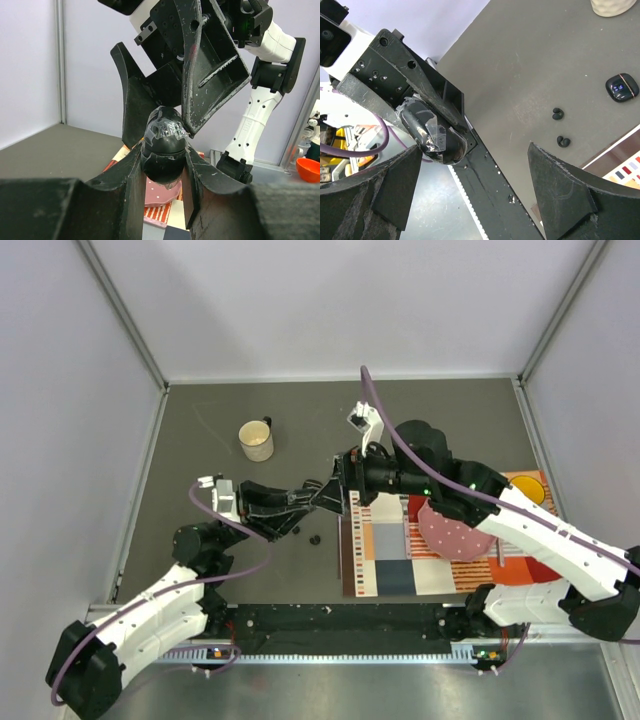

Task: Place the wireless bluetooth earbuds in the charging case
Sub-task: Open the charging case.

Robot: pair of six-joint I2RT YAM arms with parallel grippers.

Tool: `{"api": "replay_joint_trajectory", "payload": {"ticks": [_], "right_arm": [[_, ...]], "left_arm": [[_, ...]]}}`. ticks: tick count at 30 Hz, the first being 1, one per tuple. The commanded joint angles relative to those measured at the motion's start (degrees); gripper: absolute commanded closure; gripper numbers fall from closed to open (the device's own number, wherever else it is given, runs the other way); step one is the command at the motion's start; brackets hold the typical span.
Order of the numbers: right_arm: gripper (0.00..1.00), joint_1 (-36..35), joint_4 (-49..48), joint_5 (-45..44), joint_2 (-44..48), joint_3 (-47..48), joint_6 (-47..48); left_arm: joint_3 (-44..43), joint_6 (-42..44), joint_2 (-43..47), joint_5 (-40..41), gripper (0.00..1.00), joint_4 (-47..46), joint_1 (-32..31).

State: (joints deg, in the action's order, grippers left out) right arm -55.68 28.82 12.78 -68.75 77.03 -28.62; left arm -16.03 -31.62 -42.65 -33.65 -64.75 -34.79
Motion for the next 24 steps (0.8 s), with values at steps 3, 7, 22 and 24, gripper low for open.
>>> {"api": "replay_joint_trajectory", "payload": {"ticks": [3,7,22,24], "right_arm": [[0.13,-0.5,-2.8,-3.7,0.9,3.0,-1.2],[0.13,-0.5,-3.2,-4.7,1.0,3.0,-1.8],[0.11,0.4,-6.1,-5.6,2.7,2.9,-4.2],[0.11,1.0,-6.8,-4.8,3.4,2.9,-4.8]], "left_arm": [[-2.2,0.9,1.4,-4.8,1.00,-2.1,-0.7],[-2.4,1.6,2.6,-6.3,1.00,0.1,-0.8],[0.5,3.1,6.3,-4.1,1.00,4.6,-0.8],[1.2,3.7,7.4,-2.9,1.00,5.9,-0.8]]}}
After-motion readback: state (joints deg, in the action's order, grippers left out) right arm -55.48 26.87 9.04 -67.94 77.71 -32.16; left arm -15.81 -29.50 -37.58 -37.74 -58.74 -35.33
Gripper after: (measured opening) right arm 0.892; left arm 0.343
